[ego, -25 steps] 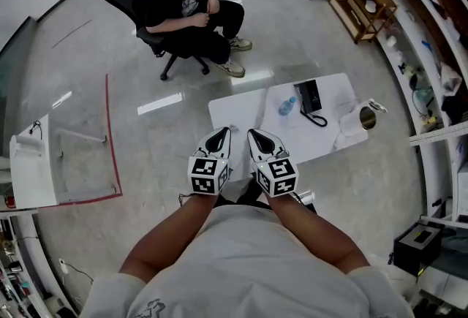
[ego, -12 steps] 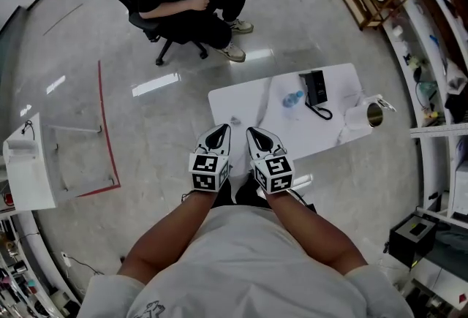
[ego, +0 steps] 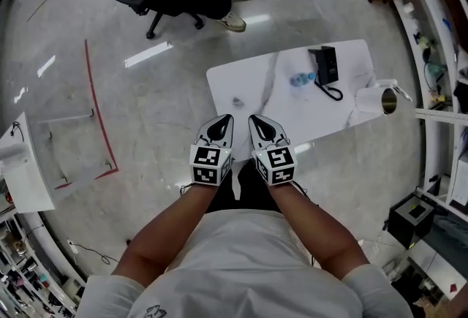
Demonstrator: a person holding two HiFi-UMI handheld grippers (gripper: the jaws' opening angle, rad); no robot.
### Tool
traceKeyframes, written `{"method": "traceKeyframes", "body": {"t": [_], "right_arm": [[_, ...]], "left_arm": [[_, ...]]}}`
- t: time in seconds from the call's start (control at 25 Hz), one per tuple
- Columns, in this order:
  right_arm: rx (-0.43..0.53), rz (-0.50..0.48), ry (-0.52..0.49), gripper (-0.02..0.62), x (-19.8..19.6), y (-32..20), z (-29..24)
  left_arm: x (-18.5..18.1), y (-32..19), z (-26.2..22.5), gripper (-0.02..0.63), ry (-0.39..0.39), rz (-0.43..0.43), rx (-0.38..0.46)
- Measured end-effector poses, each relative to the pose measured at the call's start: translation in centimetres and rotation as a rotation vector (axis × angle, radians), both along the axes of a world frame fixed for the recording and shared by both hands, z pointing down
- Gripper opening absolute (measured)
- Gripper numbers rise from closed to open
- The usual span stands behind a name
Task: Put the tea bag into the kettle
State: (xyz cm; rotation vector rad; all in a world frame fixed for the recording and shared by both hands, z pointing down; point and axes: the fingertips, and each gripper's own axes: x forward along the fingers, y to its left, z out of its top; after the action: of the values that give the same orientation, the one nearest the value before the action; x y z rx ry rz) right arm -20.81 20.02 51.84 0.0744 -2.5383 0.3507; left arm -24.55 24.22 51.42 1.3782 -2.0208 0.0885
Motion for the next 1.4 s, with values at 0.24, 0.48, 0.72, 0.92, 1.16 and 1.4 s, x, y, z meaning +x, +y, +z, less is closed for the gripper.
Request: {"method": "traceKeyframes", "body": {"t": [0.24,0.48,0.72,0.92,1.16,1.4], "right_arm": [[-0.014,0.002,0.055,0.017,-1.0,-1.2,6.2],[-0.03,-0.022,0.108,0.037,-1.8,-1.7,12.5],[-0.041,-0.087,0.155,0.06,-1.9,-0.6,18.6],[-0.042,-0.093,0.182,0.074,-2.4,-0.1,23.3],[-0.047,-0.063,0.212,0.094,-2.8,-0.4,28.1],[-0.042,-0.054,0.226,0.103,-4.0,-1.4,32.0]], "left_arm": [[-1.0,-0.9,6.2,0.008,0.039,0.008,-0.034],[-2.0,-1.4,12.0,0.008,0.085,-0.003,-0.058],[-1.7,-1.2,17.5,0.008,0.126,-0.006,-0.085],[-2.0,-1.2,21.9,0.008,0.137,-0.013,-0.103],[-2.1,-1.4,26.4,0.008,0.154,-0.026,-0.114],[-2.7,-1.7,30.3,0.008,0.172,-0.037,-0.12]]}}
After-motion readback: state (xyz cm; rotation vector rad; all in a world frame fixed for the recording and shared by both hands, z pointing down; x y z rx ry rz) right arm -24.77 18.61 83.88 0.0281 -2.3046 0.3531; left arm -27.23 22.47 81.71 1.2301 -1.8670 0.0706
